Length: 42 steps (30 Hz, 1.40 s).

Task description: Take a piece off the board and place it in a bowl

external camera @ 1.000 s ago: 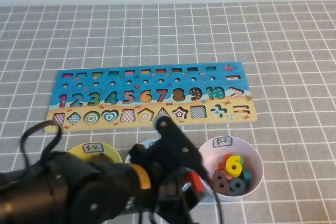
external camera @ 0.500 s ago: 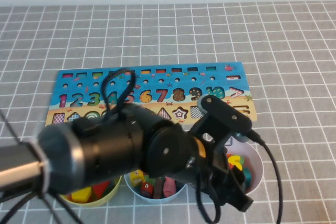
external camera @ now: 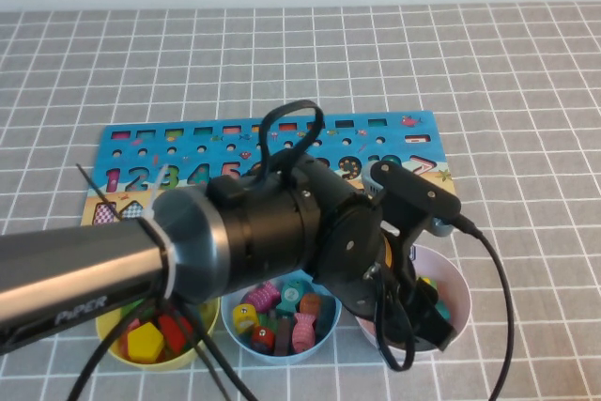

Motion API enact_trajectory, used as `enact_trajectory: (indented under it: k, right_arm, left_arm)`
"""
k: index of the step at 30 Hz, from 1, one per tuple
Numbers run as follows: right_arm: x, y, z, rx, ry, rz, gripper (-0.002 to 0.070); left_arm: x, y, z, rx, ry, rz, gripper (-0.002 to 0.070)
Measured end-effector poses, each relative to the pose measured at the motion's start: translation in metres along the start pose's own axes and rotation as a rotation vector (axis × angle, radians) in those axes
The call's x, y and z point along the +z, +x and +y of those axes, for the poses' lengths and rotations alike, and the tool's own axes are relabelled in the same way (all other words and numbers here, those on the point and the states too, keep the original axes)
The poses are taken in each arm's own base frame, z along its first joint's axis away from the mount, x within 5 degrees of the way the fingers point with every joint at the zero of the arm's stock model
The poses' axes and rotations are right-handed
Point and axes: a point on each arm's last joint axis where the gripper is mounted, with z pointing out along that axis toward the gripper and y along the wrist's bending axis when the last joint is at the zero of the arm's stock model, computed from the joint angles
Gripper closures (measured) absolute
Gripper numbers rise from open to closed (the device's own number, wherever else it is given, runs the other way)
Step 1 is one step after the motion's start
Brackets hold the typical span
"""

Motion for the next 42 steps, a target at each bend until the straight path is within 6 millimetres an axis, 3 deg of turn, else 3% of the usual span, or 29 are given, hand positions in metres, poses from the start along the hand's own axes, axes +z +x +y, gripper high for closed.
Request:
enact_trajectory:
  k: [16, 23, 30, 33, 35, 38, 42]
  right_arm:
    - [0.0, 0.0, 0.0, 0.0, 0.0, 0.0, 0.0694]
    - [0.0, 0.0, 0.0, 0.0, 0.0, 0.0, 0.0694]
    - [0.0, 0.0, 0.0, 0.0, 0.0, 0.0, 0.0694]
    - [0.0, 0.0, 0.0, 0.0, 0.0, 0.0, 0.0694]
    - [0.0, 0.0, 0.0, 0.0, 0.0, 0.0, 0.0694]
    - [0.0, 0.0, 0.0, 0.0, 0.0, 0.0, 0.0694]
    - [0.0, 0.0, 0.0, 0.0, 0.0, 0.0, 0.0694]
  left_arm:
    - [0.021, -0.006, 0.007, -0.004, -0.039, 0.023, 0.0355]
    - [0.02, -0.007, 0.007, -0.003, -0.04, 0.022, 0.0216]
    - [0.009, -0.011, 0.006, 0.0, -0.037, -0.002, 0.019]
    - [-0.012, -0.015, 0.005, 0.01, -0.031, -0.053, 0.0239]
    - [-0.031, -0.015, 0.005, 0.023, -0.033, -0.1, 0.0336]
    - [-0.057, -0.008, 0.007, 0.059, -0.052, -0.173, 0.0555]
    - [-0.079, 0.013, 0.013, 0.093, -0.083, -0.274, 0.0646]
